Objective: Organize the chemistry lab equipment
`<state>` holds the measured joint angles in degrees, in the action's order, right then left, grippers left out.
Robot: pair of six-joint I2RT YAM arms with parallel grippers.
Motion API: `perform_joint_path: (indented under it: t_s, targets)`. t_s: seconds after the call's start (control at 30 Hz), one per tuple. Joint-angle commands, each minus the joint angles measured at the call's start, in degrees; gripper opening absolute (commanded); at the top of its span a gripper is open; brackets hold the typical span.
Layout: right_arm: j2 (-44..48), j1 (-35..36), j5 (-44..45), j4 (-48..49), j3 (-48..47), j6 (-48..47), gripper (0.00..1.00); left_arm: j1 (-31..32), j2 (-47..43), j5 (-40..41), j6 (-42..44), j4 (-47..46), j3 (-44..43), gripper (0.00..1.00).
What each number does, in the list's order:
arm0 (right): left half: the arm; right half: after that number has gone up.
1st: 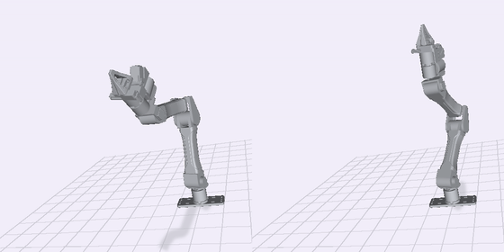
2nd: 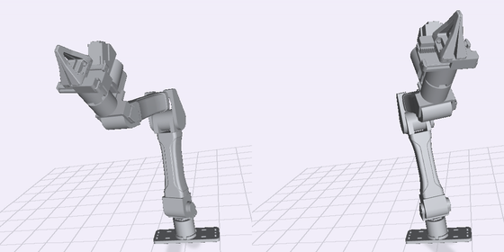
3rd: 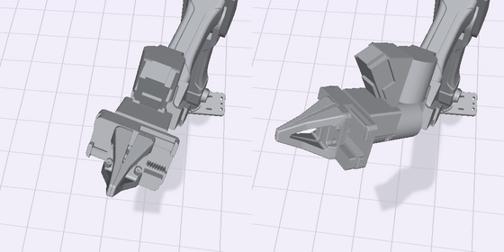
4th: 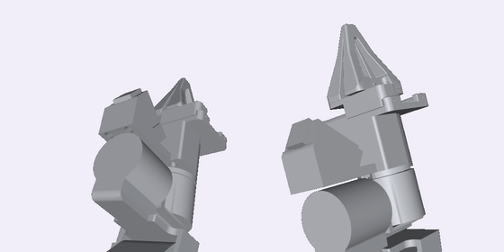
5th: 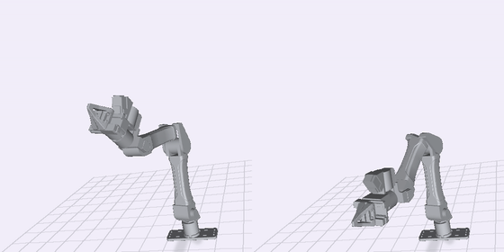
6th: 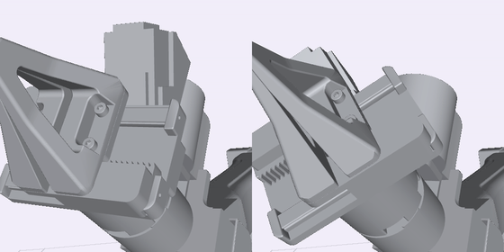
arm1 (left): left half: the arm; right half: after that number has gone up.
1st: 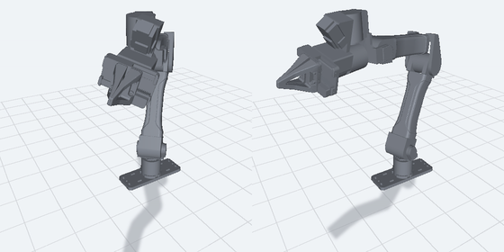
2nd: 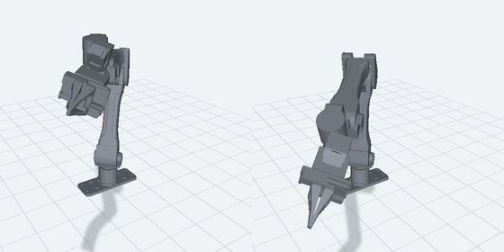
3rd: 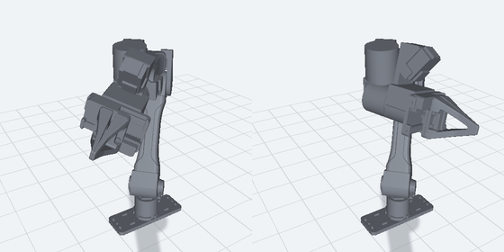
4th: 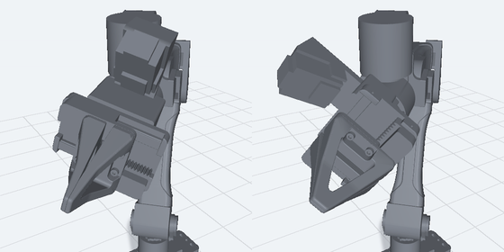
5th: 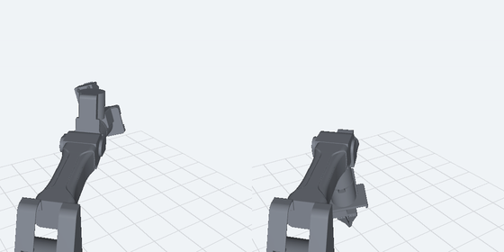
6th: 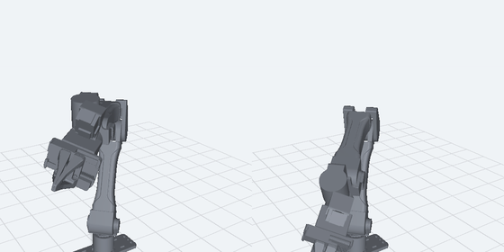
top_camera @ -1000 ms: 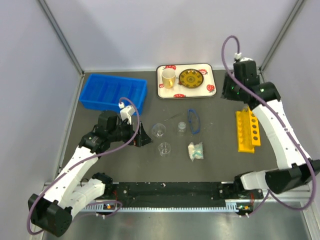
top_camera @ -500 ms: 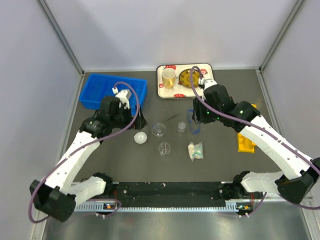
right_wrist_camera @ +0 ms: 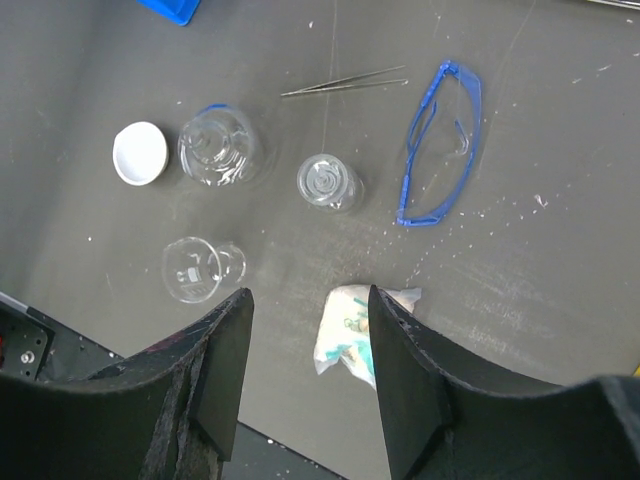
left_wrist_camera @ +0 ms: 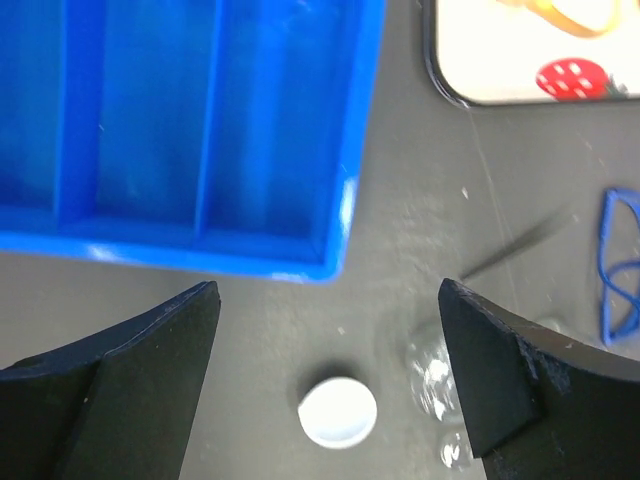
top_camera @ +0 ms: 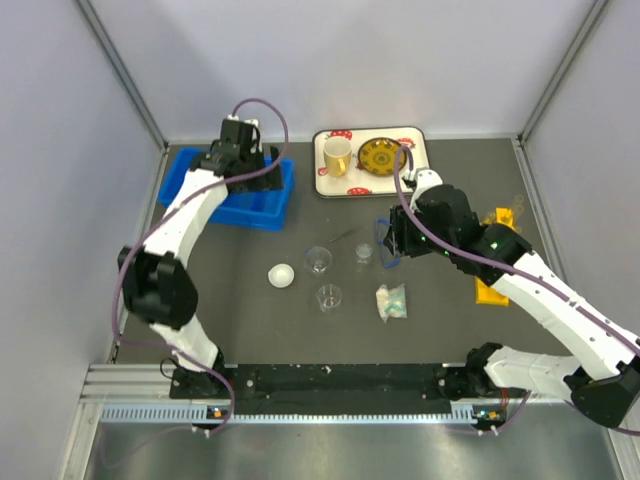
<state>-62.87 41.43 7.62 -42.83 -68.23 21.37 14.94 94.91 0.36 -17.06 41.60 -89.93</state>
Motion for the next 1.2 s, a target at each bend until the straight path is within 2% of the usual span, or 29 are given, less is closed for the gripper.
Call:
perform_joint_path:
  t_s: [0.0,0.17,0.27,0.67,0.73,0.97,1.03,1.17]
  targets:
    - [2.93,0.76,-1.11,3.45,0.9,-1.5,0.51,-3.24,8.25,2.45,3.96,2.42,-10.77,0.95]
    - [3.28,0.67,-2.61,3.72,1.43,-2.47,0.51,-6.15,18.45,1.93,5.46,3.13,-19.3,0.92]
    - [3.46,0.76,-2.26,3.72,1.6,-3.34,0.52,-7.38,22.5,2.01,6.33,3.04,-21.33,0.91]
    - [1.7,0.67,-2.25,3.63,2.48,-3.44,0.54,-9.23,29.62,-0.01,9.06,1.73,-20.2,0.86]
    - [1.44,0.76,-2.43,3.72,2.57,-3.08,0.54,-9.23,30.41,-3.34,8.8,1.9,-19.93,0.81]
    - [1.44,0.67,-3.57,4.07,3.63,-2.29,0.54,-9.23,30.86,-3.61,6.69,3.31,-18.27,0.68]
    - [1.44,0.76,-3.84,4.24,3.8,-2.21,0.54,-9.23,30.6,-3.53,5.29,3.48,-17.56,0.58]
    - [1.35,0.67,-4.54,4.33,3.98,-1.94,0.54,-9.14,29.89,-3.44,3.26,3.48,-16.24,0.46]
